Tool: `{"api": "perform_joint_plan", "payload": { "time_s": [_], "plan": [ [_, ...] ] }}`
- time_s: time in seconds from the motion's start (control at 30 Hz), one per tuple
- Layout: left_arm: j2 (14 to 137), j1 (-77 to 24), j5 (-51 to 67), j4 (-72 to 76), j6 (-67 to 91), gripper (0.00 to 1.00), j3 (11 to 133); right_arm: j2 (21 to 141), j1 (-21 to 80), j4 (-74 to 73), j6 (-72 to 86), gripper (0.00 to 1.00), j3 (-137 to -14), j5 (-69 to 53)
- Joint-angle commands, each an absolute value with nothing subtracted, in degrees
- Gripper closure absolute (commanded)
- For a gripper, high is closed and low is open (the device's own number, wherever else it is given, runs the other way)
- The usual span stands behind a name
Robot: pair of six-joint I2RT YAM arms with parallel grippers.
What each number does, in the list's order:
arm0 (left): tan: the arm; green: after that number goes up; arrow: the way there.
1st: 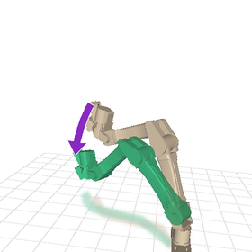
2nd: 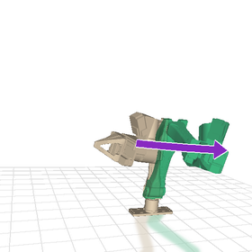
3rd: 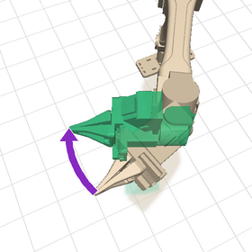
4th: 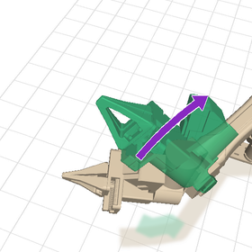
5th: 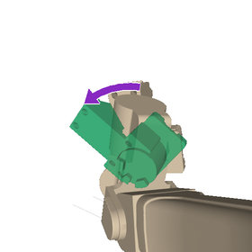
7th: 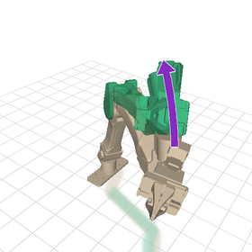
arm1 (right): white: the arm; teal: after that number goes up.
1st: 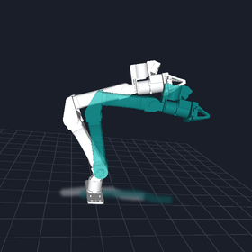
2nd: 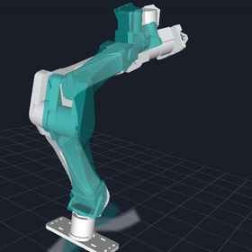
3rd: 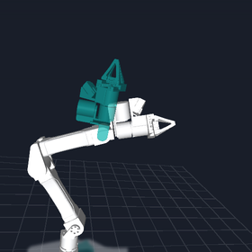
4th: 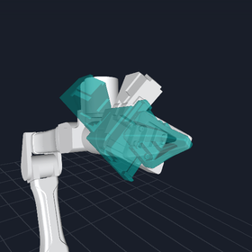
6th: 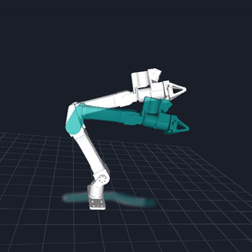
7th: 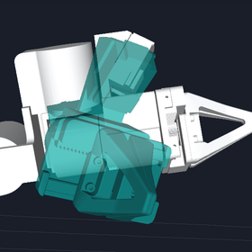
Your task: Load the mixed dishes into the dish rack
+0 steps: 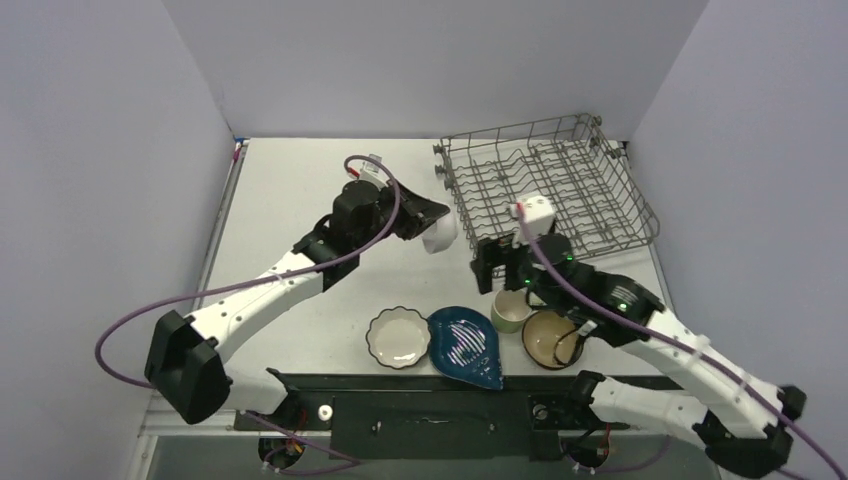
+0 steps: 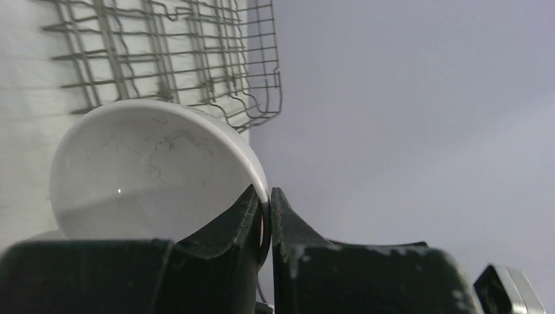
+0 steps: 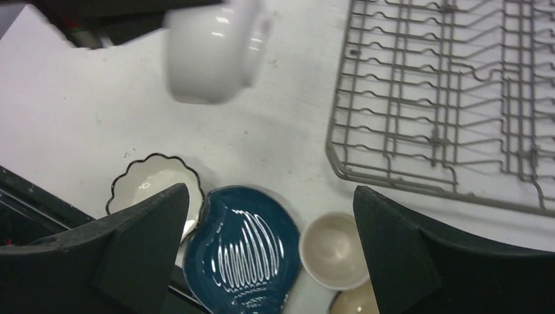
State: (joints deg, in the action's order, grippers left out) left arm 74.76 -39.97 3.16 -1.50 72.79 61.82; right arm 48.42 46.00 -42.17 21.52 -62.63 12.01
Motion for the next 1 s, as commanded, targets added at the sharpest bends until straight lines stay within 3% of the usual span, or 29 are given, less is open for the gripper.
{"api": "perform_joint_plan", "payload": {
  "time_s": [0.0, 0.27, 0.77, 0.97],
  "plan": [
    [79.57, -40.62, 11.77, 17.23, 82.86, 1.0, 65.16, 56.8, 58.24, -31.22, 19.54, 0.07, -66.44, 30.84],
    [87.59, -40.89, 15.49, 29.72, 93.29, 1.0, 66.97, 57.74, 49.51, -22.13, 18.84, 0.09, -64.5, 24.43],
    [88.5, -41.18, 13.34, 27.39, 97.63, 1.0, 69.71, 62.53, 47.55, -21.4, 13.9, 0.15, -68.22, 25.81],
    [88.68, -41.29, 12.13, 23.13, 96.53, 1.0, 72.39, 64.61, 47.54, -21.65, 12.32, 0.23, -69.87, 29.23]
  ]
}}
